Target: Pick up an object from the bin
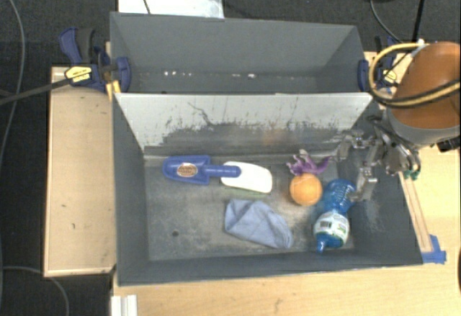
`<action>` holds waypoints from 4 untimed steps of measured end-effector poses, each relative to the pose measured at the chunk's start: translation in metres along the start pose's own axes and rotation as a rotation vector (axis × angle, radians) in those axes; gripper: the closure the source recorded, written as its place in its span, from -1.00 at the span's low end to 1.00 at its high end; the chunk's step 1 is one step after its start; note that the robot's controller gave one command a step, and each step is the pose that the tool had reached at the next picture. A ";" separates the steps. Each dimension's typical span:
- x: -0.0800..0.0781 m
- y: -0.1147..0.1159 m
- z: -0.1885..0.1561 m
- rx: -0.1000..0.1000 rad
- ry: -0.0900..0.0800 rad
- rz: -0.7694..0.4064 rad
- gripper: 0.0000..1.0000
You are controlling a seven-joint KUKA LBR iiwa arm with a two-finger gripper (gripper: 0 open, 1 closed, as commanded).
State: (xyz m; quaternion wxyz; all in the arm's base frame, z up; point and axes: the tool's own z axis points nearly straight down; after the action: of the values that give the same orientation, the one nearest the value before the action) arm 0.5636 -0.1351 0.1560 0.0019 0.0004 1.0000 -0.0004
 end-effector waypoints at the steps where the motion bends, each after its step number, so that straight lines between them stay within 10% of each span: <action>1: 0.002 -0.004 0.015 -0.002 0.003 -0.315 -1.00; 4: -0.006 -0.005 0.077 -0.018 -0.010 -0.856 -1.00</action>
Offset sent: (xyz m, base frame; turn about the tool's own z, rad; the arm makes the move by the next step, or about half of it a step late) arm -0.0069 -0.0142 -0.0351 -0.4694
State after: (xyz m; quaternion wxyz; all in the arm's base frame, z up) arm 0.5703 -0.1403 0.0786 0.0065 -0.4149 0.9098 0.0076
